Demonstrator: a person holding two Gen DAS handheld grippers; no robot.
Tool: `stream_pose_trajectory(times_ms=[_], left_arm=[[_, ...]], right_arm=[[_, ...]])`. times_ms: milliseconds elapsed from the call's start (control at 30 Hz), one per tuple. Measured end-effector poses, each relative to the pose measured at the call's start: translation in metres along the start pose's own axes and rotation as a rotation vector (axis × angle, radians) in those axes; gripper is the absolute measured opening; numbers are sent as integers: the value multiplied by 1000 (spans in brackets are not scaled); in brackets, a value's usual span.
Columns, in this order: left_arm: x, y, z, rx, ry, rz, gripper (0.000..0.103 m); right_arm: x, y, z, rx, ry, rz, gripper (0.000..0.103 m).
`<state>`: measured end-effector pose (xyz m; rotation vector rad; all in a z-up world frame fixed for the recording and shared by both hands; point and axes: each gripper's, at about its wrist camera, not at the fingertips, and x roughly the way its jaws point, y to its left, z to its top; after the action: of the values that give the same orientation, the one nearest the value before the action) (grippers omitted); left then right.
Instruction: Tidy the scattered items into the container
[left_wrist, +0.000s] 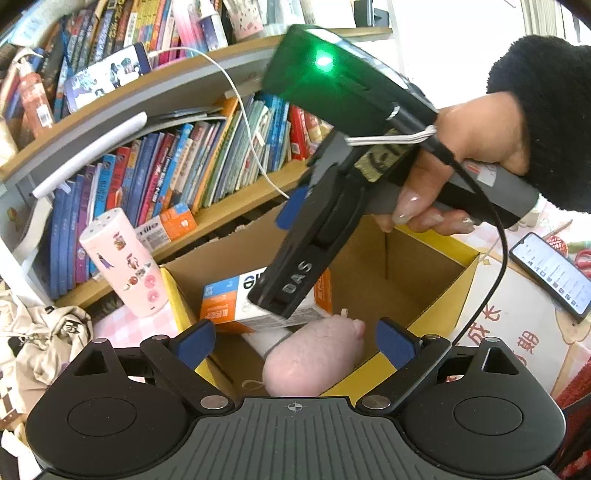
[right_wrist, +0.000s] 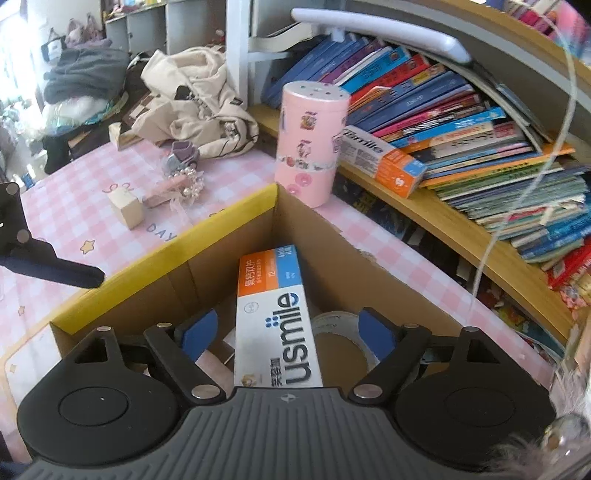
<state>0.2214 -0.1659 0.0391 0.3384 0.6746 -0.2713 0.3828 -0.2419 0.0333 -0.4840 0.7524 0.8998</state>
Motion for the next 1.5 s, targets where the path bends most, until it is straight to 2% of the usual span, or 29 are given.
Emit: stream_pose_trajectory(times_ms=[267, 533, 933, 1500], left_arm=[[-21, 3, -7, -26, -58, 1, 96], [-44, 12, -17, -32, -122, -29, 96], [-74, 28, -42, -11, -158, -96, 96], [-109, 58, -81, 8, -176, -170, 96]], right_arm=[[-32, -5, -16, 74, -22, -75, 87], [-61, 8, -35, 135, -24, -152, 88], [-90, 43, -51, 257, -34, -247, 90], [-109, 108, -70, 385, -29, -316, 90]])
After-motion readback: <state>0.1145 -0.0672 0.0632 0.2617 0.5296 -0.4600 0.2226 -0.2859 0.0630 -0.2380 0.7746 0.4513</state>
